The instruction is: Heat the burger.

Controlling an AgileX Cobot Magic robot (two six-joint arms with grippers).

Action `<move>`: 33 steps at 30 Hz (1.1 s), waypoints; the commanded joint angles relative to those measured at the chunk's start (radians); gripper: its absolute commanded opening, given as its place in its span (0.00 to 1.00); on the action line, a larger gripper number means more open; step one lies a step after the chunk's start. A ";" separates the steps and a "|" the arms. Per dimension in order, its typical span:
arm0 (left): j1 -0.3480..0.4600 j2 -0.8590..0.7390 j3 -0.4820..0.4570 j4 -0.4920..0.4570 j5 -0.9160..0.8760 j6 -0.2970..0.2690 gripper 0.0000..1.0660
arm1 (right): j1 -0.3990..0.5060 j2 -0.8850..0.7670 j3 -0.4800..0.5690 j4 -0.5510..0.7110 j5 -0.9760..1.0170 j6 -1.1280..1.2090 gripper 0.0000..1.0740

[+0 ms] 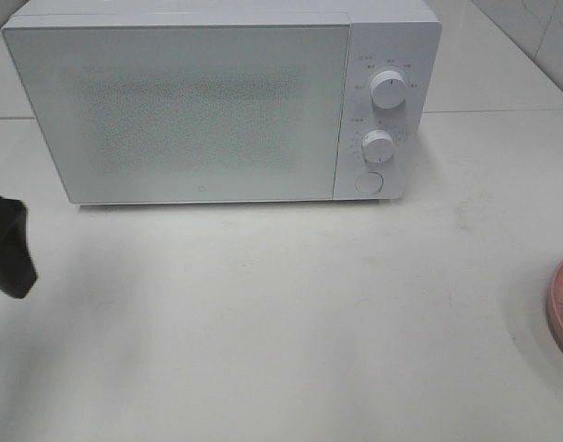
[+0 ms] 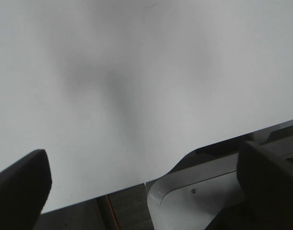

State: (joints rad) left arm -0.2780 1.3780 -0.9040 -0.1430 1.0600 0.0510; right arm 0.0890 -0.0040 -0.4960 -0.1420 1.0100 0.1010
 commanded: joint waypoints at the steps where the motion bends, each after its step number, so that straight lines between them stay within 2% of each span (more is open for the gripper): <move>1: 0.112 -0.133 0.107 0.011 0.026 -0.012 0.92 | -0.007 -0.029 0.001 0.000 -0.013 0.004 0.71; 4: 0.153 -0.192 0.154 0.018 0.024 -0.012 0.92 | -0.007 -0.029 0.001 0.000 -0.013 0.004 0.71; 6: 0.196 -0.285 0.231 0.042 0.021 -0.011 0.92 | -0.007 -0.029 0.001 0.000 -0.013 0.004 0.71; 8: 0.203 -0.313 0.250 0.050 0.017 -0.012 0.92 | -0.007 -0.029 0.001 0.000 -0.013 0.004 0.71; 9: 0.206 -0.383 0.291 0.065 -0.003 -0.012 0.92 | -0.007 -0.029 0.001 0.000 -0.013 0.004 0.71; 10: 0.206 -0.383 0.291 0.065 -0.003 -0.012 0.92 | -0.007 -0.029 0.001 0.000 -0.013 0.004 0.71; 12: 0.206 -0.486 0.328 0.082 -0.039 -0.012 0.92 | -0.007 -0.029 0.001 0.000 -0.013 0.004 0.71; 16: 0.206 -0.591 0.354 0.104 -0.041 -0.012 0.92 | -0.007 -0.029 0.001 0.000 -0.013 0.004 0.71; 20: 0.206 -0.772 0.377 0.143 0.000 -0.012 0.92 | -0.007 -0.029 0.001 0.000 -0.013 0.004 0.71; 21: 0.206 -0.772 0.377 0.143 0.000 -0.012 0.92 | -0.007 -0.029 0.001 0.000 -0.013 0.004 0.71; 29: 0.206 -1.070 0.387 0.150 0.012 -0.009 0.92 | -0.007 -0.029 0.001 0.000 -0.013 0.004 0.71; 33: 0.206 -1.151 0.387 0.137 0.012 -0.009 0.92 | -0.007 -0.029 0.001 0.000 -0.013 0.004 0.71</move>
State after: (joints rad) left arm -0.0740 0.2350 -0.5220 0.0000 1.0680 0.0460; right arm 0.0890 -0.0040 -0.4960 -0.1420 1.0100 0.1010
